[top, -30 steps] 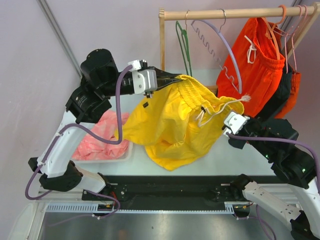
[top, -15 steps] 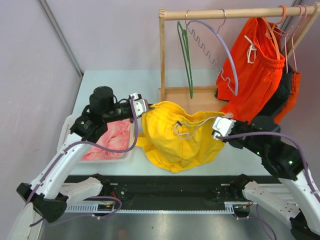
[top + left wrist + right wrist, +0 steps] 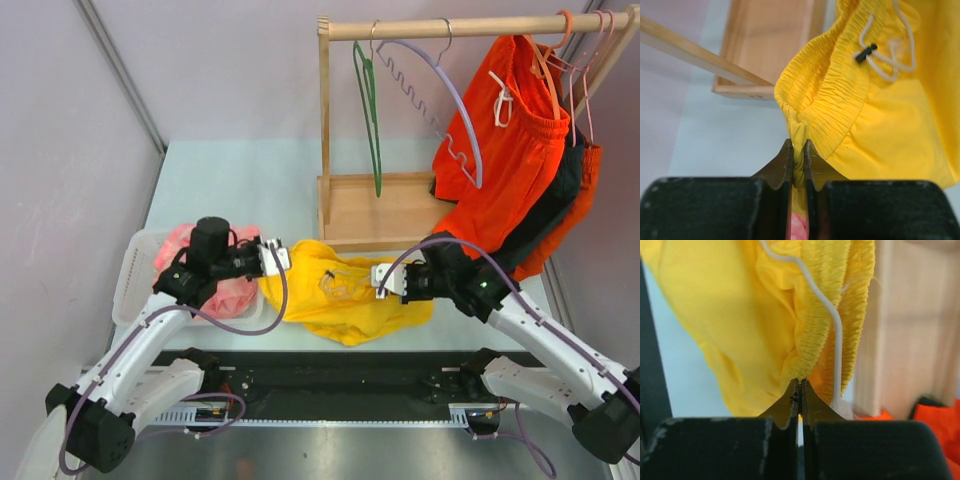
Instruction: Place the shorts on the hanger
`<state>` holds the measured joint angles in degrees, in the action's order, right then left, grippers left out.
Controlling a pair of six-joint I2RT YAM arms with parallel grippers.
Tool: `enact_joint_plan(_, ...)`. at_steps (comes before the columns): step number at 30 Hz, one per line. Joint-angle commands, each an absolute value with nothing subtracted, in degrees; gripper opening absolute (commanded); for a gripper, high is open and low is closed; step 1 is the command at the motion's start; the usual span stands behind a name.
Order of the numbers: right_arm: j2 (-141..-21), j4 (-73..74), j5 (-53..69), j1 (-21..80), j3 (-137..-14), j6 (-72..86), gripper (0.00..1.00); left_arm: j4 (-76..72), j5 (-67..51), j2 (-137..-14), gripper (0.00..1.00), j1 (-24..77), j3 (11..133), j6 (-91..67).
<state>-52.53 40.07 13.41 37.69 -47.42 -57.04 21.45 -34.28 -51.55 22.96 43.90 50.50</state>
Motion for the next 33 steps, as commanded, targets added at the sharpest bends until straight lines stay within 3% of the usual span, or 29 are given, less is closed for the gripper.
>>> enact_joint_plan(1, -55.7, 36.3, 16.9, 38.4, -44.0, -61.9, 0.0, 29.4, -35.9, -51.2, 0.17, 22.8, 40.0, 61.8)
enact_joint_plan(2, -56.3, 36.5, 17.0, 38.6, -44.0, -61.7, 0.0, 32.5, -36.5, -51.2, 0.19, 22.8, 39.9, 63.4)
enact_joint_plan(5, -56.9, 38.7, 18.1, 39.2, -44.0, -61.2, 0.2, 36.1, -37.5, -51.8, 0.25, 22.8, 41.0, 65.2)
enact_joint_plan(6, -56.0, 39.6, 18.3, 39.5, -44.1, -60.6, 0.31, 37.6, -37.4, -52.3, 0.36, 22.8, 41.3, 65.1)
enact_joint_plan(7, -55.3, 40.6, 18.4, 40.3, -44.3, -59.4, 0.52, 38.9, -37.4, -52.5, 0.42, 22.8, 43.0, 65.2)
enact_joint_plan(9, -53.1, 43.5, 18.5, 40.9, -45.3, -57.6, 0.63, 43.1, -37.5, -52.9, 0.58, 22.8, 45.0, 64.7)
enact_joint_plan(12, -47.3, 46.9, 17.5, 41.1, -47.3, -53.9, 0.79, 49.4, -38.9, -51.9, 0.67, 22.8, 48.9, 64.9)
enact_joint_plan(17, -39.0, 48.6, 14.1, 41.3, -55.4, -43.9, 0.84, 48.9, -40.3, -47.4, 0.87, 22.8, 52.0, 57.8)
enact_joint_plan(18, -38.5, 48.5, 13.5, 41.2, -56.9, -41.9, 0.84, 47.6, -40.0, -46.8, 0.99, 22.8, 52.4, 55.7)
enact_joint_plan(28, -38.0, 49.5, 12.3, 35.1, -72.1, -31.6, 0.84, 33.9, -40.2, -52.1, 1.0, 22.8, 62.3, 37.0)
enact_joint_plan(33, -48.2, 39.2, 11.6, 25.3, -87.0, -19.3, 0.86, 28.6, -40.8, -54.8, 1.0, 22.9, 66.2, 32.0)
